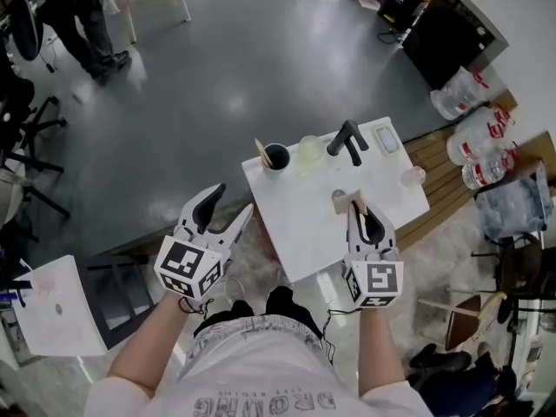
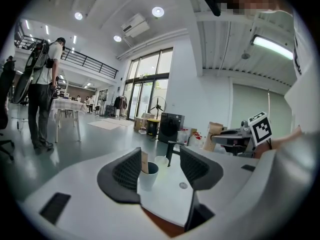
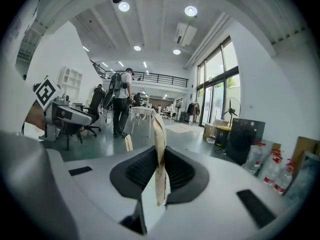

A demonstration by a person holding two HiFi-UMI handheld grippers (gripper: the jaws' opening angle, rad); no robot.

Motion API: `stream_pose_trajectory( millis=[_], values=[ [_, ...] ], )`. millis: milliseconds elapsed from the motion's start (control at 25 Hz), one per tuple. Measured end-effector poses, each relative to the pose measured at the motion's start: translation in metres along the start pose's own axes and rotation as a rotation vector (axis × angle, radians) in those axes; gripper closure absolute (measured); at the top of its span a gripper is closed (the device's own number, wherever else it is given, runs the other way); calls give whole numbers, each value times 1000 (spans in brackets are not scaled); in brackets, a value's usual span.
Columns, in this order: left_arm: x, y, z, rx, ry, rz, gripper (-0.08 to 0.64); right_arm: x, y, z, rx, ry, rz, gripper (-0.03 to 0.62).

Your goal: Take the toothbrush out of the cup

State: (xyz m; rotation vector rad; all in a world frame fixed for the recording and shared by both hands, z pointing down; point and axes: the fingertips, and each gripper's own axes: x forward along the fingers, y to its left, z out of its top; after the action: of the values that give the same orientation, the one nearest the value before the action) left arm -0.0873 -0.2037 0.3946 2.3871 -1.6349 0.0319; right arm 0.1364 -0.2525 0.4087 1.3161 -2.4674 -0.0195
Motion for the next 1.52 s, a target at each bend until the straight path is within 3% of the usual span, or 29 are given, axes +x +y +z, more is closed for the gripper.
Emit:
stream_pose_trajectory(
  millis=[800,1520],
  values=[
    [88,20,-35,-68,65,85,307,29,-32,-26,10,44,74,551],
    [128,43,-74,-151,115,180,307,51,-48,-57,36,99,148,554]
  ],
)
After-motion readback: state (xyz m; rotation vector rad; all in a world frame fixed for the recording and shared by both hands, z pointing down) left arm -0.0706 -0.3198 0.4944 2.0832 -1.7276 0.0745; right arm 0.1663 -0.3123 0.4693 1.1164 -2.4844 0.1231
